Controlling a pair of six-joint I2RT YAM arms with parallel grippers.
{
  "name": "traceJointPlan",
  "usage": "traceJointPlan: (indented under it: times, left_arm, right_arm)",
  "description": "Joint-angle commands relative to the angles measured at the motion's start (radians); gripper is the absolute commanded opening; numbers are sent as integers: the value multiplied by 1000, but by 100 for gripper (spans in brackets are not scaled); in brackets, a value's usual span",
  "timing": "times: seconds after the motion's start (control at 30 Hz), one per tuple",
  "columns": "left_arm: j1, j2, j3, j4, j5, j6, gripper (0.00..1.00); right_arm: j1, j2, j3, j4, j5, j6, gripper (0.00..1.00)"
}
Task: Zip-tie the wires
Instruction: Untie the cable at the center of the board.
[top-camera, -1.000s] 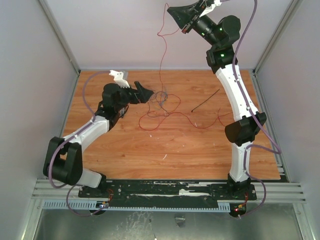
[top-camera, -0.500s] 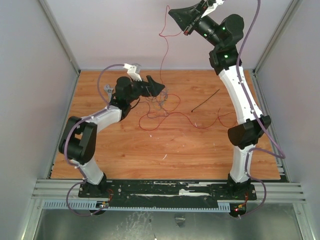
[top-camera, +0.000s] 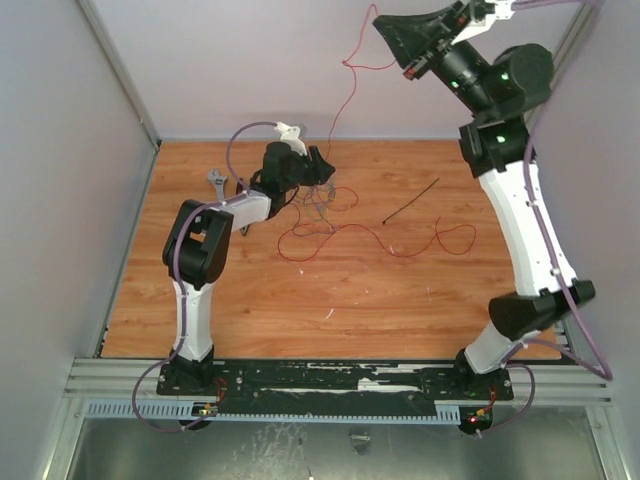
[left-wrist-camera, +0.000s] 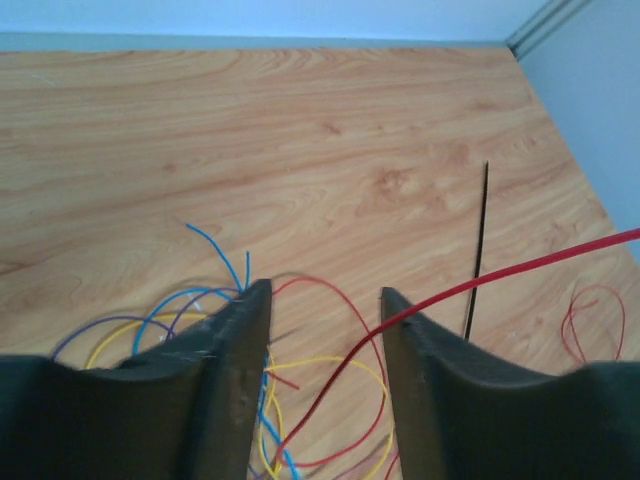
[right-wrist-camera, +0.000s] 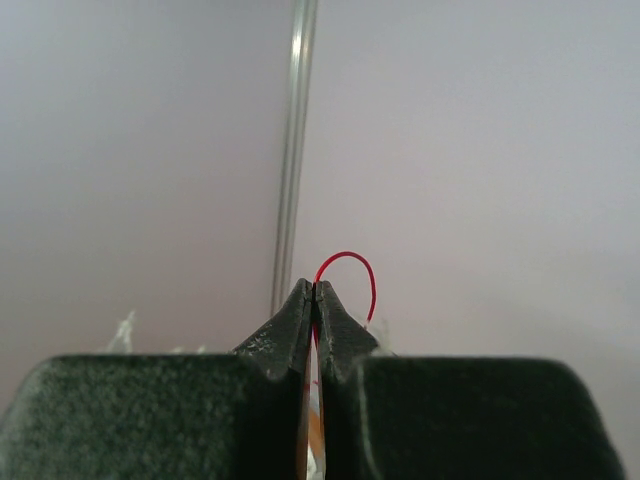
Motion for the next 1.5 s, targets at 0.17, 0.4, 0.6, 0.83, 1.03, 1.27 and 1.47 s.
traceJointPlan:
  times: [0.17,0.4,0.6,0.83,1.03,1.27,1.47]
  left_arm:
    - [21,56,166,-39,-49,29,25]
    - [62,39,277,-106,-55,54,19]
    - [100,-37,383,-251,-111,165,20]
    - [142,-226,372,-392,-258,295,32]
    - [154,-376,301,-396,-341,367,38]
    - [162,-478,183,-393,-527,421,30]
    - [186,-559,64,-303,-604,417,25]
  right_arm:
    - [-133,-349,-302,-27,126,-25,0]
    - [-246,-522,-438,-161,292,-115,0]
    - [-305,-580,-517,-275,477,-208,0]
    - [-414,-541,-643,-312,515,-212,0]
    - [-522,-528,-750,-278,415,-150,0]
    - [-612,-561,-826,-275,371,-135,0]
    - [-661,-580,-849,-283,372,-118,0]
